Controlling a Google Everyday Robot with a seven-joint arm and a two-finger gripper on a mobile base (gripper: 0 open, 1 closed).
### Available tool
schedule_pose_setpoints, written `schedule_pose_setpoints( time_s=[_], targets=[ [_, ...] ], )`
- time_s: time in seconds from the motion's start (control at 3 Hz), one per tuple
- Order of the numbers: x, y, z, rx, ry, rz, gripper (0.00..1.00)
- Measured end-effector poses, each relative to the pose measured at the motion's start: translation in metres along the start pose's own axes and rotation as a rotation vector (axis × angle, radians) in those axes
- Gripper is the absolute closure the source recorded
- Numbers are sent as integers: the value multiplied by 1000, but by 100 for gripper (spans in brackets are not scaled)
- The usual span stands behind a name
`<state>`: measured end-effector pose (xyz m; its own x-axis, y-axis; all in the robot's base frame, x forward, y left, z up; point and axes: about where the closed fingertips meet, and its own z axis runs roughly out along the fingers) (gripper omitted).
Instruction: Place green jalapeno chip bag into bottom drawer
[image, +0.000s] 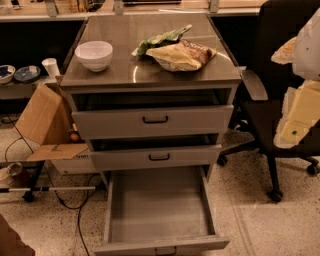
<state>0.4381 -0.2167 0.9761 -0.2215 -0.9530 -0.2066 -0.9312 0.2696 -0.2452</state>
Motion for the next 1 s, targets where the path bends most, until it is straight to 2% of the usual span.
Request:
schedule_pose_setpoints(
  time_s=[0.33, 0.67, 1.0],
  targets=[
    [0, 0, 0, 2, -1, 0, 0],
    [-23, -23, -1, 41, -44, 20, 0],
    [-61, -67, 0, 95, -163, 98, 0]
  ],
)
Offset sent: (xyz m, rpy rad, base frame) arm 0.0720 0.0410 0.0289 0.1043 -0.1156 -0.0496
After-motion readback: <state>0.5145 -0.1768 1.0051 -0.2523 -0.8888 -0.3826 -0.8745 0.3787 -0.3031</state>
